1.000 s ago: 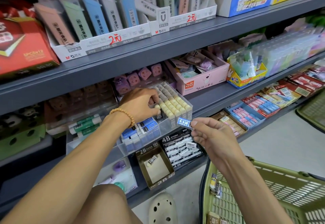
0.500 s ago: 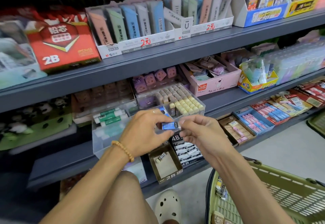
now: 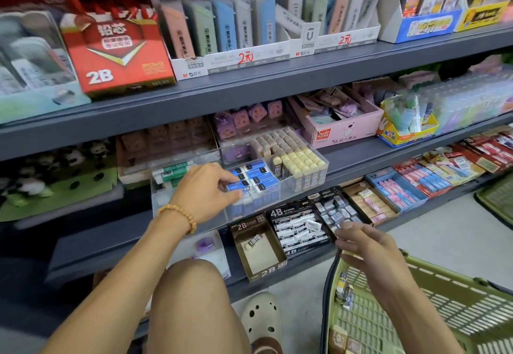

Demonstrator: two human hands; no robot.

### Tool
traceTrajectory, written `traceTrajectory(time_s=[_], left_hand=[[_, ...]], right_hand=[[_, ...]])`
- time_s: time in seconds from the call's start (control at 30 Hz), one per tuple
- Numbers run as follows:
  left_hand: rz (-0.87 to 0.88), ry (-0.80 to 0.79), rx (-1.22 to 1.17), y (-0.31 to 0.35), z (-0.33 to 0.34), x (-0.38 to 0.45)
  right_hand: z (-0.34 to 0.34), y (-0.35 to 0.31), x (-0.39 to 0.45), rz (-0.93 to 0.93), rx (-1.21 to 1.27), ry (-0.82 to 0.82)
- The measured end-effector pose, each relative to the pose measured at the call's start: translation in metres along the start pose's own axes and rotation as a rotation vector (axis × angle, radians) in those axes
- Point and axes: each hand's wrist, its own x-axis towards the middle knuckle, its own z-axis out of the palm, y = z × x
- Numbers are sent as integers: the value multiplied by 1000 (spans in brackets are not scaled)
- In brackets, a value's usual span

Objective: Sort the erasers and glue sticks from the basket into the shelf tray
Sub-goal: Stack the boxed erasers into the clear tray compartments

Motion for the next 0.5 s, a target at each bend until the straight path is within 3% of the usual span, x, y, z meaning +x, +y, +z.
traceTrajectory(time_s=[0.13,0.33,0.5], left_hand=[[58,-74,45,7,1,3],[131,-19,7,2,3,-3],[128,-61,9,6,-4,3]], right_hand=[[1,7,1,3,1,3],[0,6,5,-15,-12,12],[5,7,7,-15,-25,10]])
